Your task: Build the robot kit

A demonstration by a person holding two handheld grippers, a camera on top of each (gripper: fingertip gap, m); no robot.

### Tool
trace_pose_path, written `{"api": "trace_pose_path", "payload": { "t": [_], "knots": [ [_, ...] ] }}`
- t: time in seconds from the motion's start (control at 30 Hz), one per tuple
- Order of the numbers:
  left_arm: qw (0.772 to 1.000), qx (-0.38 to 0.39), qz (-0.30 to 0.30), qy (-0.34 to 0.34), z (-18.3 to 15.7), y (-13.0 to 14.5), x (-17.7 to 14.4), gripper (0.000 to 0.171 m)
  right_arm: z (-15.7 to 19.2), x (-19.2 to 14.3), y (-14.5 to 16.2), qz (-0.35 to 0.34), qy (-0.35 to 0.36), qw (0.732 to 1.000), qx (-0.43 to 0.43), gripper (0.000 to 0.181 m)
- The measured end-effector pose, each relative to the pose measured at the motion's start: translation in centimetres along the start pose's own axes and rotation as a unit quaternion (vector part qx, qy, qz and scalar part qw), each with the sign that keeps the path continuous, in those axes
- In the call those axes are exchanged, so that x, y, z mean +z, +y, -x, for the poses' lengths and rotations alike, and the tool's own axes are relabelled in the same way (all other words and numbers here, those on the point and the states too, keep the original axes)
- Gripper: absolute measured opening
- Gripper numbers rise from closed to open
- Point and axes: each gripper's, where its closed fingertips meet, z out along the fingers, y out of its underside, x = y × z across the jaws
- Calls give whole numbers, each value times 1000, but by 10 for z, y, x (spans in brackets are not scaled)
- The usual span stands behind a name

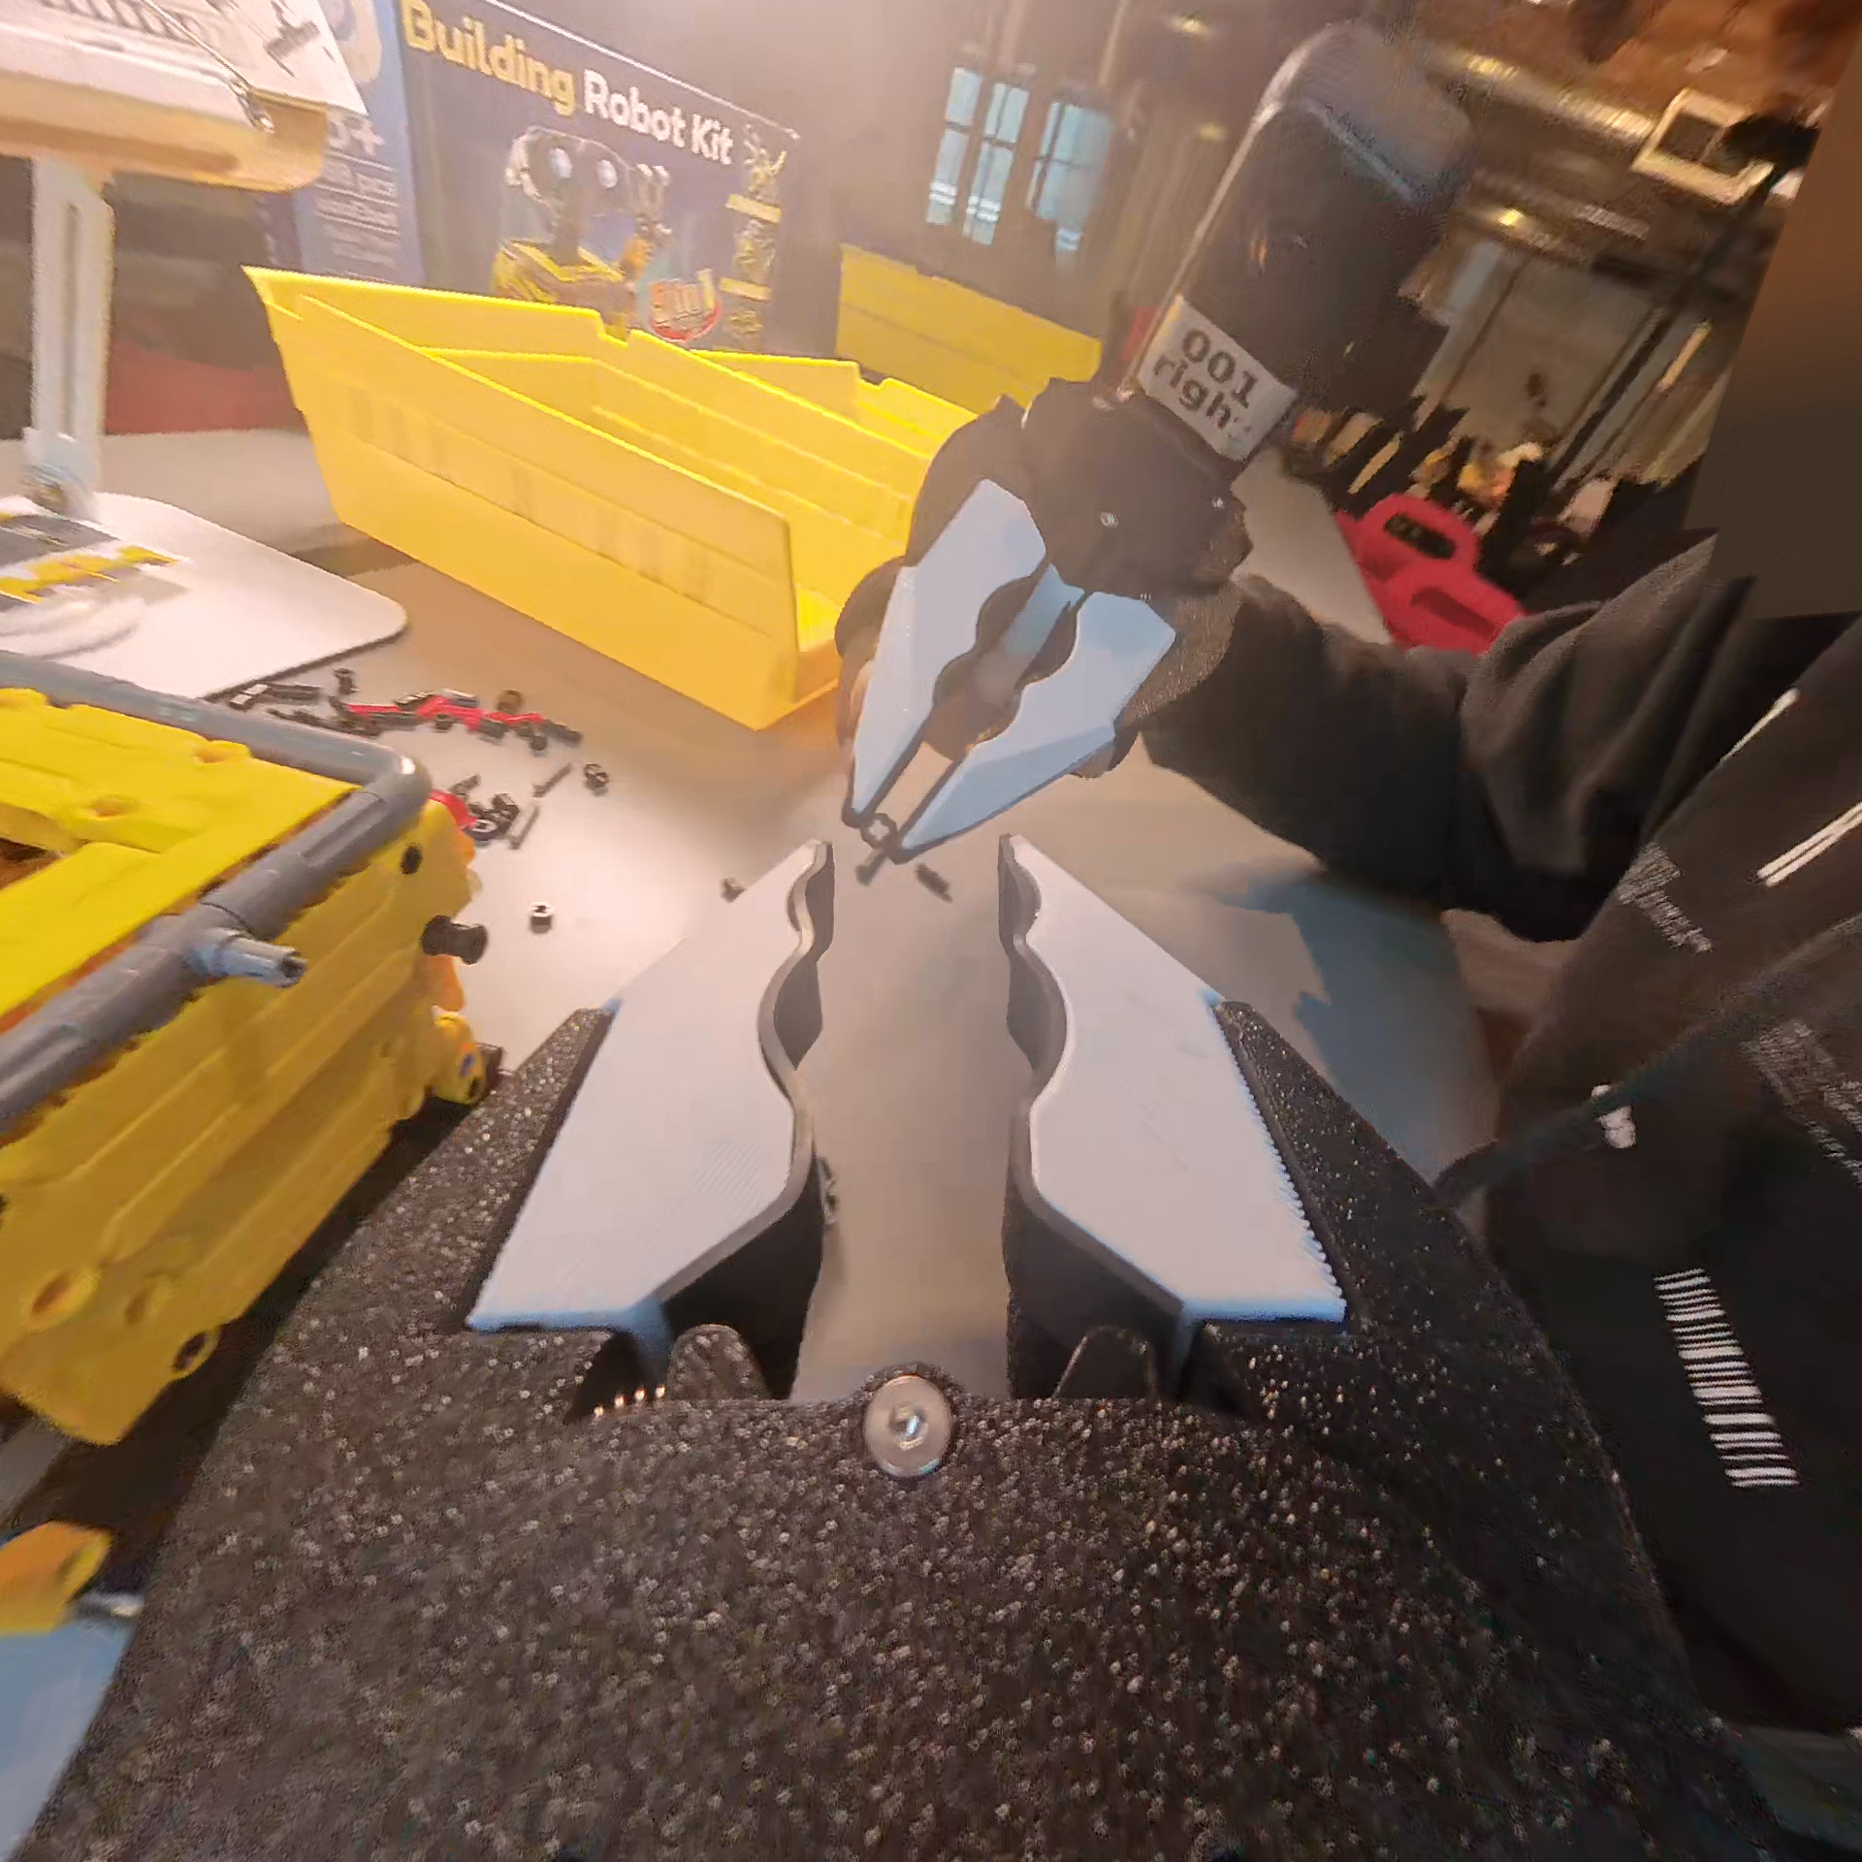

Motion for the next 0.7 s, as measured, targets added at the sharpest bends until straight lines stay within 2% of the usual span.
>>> {"api": "trace_pose_path", "payload": {
  "t": [0.13, 0.57, 0.7],
  "knots": [
    [998, -49, -1, 35, -5, 2, 3, 24, 9, -4, -11, -19, 11, 1000, -13, 7],
    [997, -49, 18, 51, -10, 10, 7, 3, 15, -9, -27, -41, 36, 997, -53, 7],
    [997, -58, 10, 56, -10, 7, 6, 2, 11, -12, -24, -37, 53, 996, -55, 7]
  ]
}}
